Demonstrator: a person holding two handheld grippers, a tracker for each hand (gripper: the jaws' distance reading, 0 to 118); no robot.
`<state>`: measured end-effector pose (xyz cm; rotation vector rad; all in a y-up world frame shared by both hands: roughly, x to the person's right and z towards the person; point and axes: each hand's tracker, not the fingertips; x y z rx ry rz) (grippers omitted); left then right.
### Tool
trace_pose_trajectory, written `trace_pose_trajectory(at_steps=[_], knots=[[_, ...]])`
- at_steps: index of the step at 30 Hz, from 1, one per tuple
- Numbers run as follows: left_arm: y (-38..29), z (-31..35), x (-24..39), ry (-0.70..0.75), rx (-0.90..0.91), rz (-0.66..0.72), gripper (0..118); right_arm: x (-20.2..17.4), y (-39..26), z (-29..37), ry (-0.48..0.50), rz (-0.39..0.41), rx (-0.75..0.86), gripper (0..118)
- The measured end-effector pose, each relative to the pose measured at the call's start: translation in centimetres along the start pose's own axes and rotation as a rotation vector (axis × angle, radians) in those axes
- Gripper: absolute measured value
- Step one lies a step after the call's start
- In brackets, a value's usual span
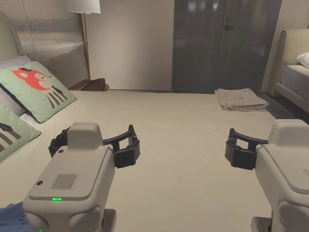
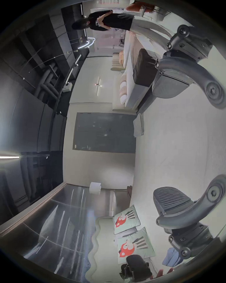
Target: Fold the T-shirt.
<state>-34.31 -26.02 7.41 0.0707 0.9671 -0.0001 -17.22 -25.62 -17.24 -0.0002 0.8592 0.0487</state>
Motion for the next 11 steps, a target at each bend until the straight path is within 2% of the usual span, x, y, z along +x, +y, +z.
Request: trace_pose_trajectory(at_steps=[4, 11], knots=[[0.08, 0.04, -0.01, -0.001, 0.001, -0.001, 111, 0.16, 0.55, 0.29, 0.036, -0.010, -0.011, 115], [0.06, 0.08, 0.05, 0.002, 0.001, -0.006, 111, 0.17, 0.63, 0.24, -0.001, -0.025, 0.007, 115]])
